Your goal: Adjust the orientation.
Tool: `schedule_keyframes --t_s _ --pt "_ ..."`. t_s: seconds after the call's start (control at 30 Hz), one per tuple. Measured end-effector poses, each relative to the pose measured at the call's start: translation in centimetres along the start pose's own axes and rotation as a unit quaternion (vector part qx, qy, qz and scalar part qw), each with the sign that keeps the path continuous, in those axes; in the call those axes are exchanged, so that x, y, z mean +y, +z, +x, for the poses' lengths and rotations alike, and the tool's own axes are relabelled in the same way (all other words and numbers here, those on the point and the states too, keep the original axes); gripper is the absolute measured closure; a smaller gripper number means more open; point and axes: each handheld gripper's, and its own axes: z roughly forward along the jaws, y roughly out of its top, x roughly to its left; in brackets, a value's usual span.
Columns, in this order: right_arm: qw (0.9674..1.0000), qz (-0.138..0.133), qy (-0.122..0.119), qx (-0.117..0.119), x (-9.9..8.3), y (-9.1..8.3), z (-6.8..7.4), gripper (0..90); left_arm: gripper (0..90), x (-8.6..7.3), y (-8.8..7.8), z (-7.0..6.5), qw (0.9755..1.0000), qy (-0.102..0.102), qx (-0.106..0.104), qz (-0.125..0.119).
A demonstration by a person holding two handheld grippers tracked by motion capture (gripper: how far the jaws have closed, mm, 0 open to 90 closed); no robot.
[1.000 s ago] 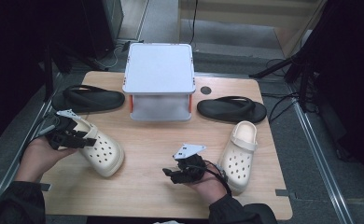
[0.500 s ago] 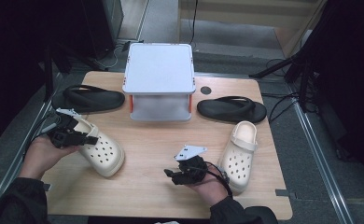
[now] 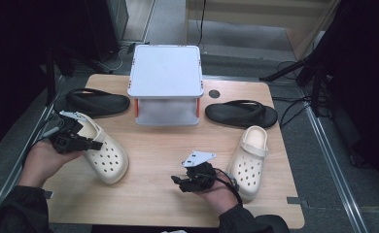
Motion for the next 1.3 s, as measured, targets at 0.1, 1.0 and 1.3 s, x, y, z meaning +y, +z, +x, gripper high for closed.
schedule_keyframes --t_s 0.1,1.0,1.3 --pt "1.0000 -0.001 -0.004 0.001 0.0 0.1 0.1 39.3 78.4 0.2 -0.9 -0.7 0.9999 0.007 -0.002 -0.014" --pt "0.9993 -0.029 0.015 -0.016 -0.7 -1.6 0.1 39.7 78.0 4.5 2.3 -9.1 0.9950 0.064 -0.072 -0.026" --pt "0.9986 -0.037 0.027 -0.027 -1.4 -2.5 0.3 39.6 77.7 5.5 5.3 -11.6 0.9922 0.073 -0.100 -0.013"
